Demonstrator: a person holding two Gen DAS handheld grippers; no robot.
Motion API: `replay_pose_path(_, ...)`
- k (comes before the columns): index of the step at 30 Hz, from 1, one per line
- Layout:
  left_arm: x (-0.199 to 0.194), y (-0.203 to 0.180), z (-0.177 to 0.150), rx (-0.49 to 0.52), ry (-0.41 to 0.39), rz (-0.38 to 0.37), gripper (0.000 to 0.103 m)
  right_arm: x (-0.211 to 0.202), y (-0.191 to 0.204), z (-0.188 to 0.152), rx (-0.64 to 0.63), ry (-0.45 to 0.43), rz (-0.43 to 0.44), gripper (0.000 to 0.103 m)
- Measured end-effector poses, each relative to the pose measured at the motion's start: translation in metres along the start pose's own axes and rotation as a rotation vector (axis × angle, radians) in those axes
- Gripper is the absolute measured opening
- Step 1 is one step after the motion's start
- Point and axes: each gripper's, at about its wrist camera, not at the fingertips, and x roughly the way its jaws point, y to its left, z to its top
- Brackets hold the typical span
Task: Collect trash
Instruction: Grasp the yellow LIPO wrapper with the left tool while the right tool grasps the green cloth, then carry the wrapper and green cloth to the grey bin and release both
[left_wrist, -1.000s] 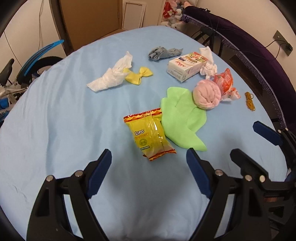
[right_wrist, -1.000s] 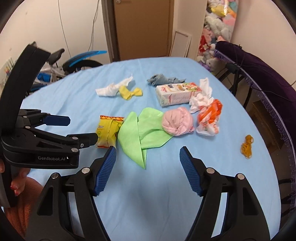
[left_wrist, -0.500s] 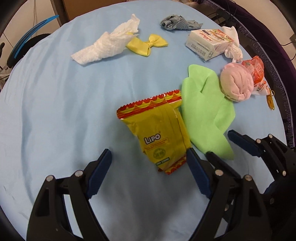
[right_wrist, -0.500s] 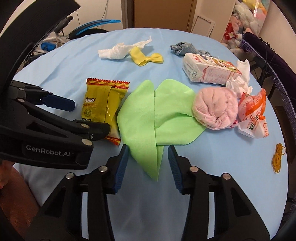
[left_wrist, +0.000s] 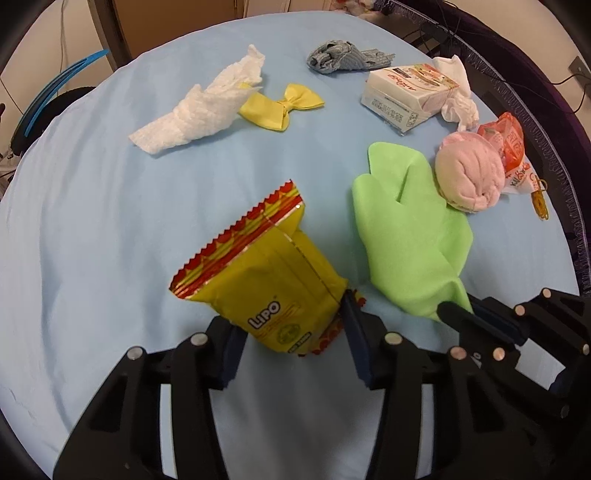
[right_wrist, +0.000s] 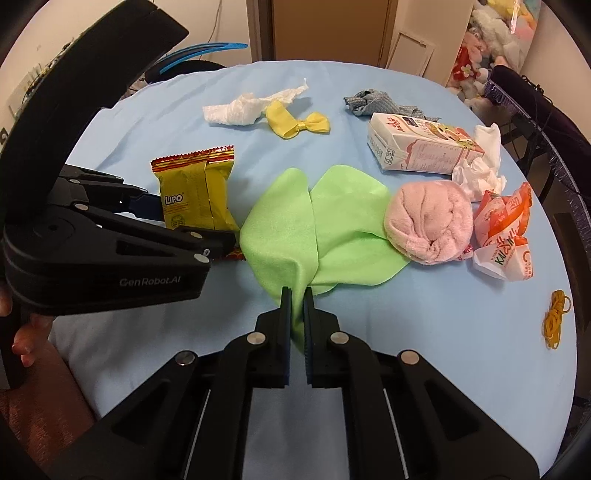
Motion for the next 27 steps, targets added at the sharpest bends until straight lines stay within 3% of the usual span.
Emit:
replay_pose_path(12, -0.040, -0.010, 0.000, -0.002, -0.072, -0.059, 0.041, -0.056, -0.004, 0.002, 0.032, -0.079, 0.033, 0.003)
replay_pose_path(21, -0.110, -0.039, -0.008, 0.075, -0.148, -0.084, 0.040, -0.142, -0.019, -0.002, 0.096, -0.189, 0.041, 0.002)
replay_pose_path(27, -0.165, -0.079, -0.014, 0.182, -0.209, -0.079, 0.040, -0.212, -0.040, -0.025, 0.141, -0.260, -0.036, 0.002)
